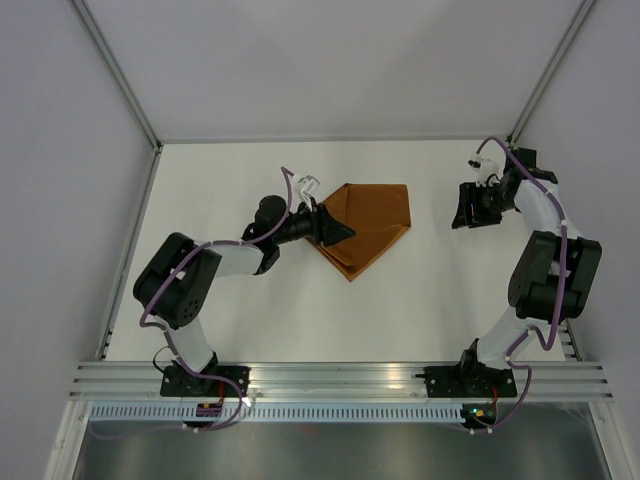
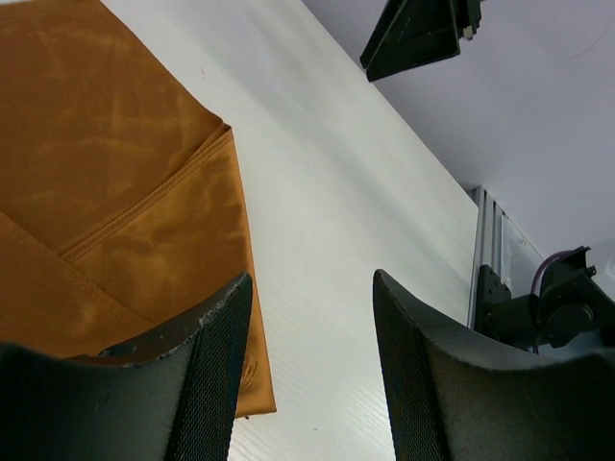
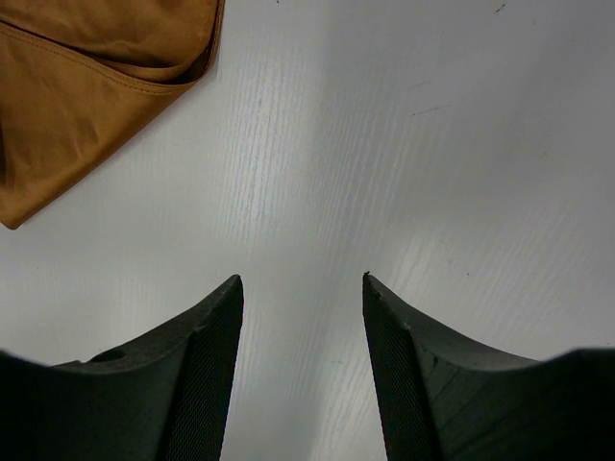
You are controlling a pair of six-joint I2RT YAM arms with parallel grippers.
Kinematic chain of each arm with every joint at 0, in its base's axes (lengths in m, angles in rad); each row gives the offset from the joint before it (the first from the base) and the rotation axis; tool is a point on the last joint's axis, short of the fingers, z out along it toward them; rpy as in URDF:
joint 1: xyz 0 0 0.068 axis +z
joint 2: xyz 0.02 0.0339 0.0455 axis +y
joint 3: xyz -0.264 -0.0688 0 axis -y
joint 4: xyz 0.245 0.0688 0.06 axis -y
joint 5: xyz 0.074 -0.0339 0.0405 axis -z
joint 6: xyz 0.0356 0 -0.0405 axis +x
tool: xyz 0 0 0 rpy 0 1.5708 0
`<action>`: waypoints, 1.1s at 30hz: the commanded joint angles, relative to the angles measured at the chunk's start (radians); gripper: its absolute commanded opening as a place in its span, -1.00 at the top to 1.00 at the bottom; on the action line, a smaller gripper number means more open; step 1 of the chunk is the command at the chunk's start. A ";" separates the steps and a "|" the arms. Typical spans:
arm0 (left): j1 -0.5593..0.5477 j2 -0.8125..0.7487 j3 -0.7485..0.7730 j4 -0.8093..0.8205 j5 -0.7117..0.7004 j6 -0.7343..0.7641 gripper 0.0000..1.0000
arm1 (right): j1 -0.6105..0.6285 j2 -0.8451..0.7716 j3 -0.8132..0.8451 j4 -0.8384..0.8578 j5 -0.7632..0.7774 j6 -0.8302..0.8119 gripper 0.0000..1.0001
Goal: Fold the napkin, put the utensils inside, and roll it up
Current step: Fold the napkin at the center of the board.
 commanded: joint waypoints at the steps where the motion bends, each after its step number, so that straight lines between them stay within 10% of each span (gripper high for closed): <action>1: -0.004 -0.080 0.025 0.013 -0.062 -0.017 -0.18 | -0.004 -0.049 0.016 -0.008 -0.030 -0.017 -0.18; 10: -0.007 -0.128 0.016 -0.227 -0.276 -0.033 -0.09 | -0.004 -0.037 0.010 0.006 -0.062 -0.023 -0.18; 33: -0.096 0.151 0.010 -0.024 -0.325 -0.149 0.15 | -0.004 -0.035 -0.002 -0.002 -0.053 -0.024 -0.18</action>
